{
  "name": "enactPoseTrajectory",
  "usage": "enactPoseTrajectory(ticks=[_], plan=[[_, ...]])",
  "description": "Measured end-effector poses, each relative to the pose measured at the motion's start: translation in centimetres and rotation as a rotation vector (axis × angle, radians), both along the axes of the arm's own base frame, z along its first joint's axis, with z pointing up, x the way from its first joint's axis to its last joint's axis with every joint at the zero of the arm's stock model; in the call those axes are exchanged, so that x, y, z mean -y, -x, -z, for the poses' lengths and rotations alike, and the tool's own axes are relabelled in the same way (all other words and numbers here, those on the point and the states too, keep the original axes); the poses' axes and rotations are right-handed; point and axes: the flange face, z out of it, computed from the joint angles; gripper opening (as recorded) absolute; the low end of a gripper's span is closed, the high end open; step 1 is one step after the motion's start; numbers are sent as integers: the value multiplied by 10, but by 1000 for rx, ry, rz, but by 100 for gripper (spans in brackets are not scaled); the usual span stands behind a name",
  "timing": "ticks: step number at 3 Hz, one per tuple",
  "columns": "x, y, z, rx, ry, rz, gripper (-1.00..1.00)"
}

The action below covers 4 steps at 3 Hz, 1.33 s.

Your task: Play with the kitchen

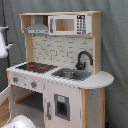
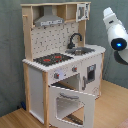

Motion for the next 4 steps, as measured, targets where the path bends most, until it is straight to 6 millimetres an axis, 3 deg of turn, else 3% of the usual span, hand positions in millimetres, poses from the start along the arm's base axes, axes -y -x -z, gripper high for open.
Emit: enactPoseTrajectory(ticks=[4], plan=[[57,-80,-25,268,-210,33,100]])
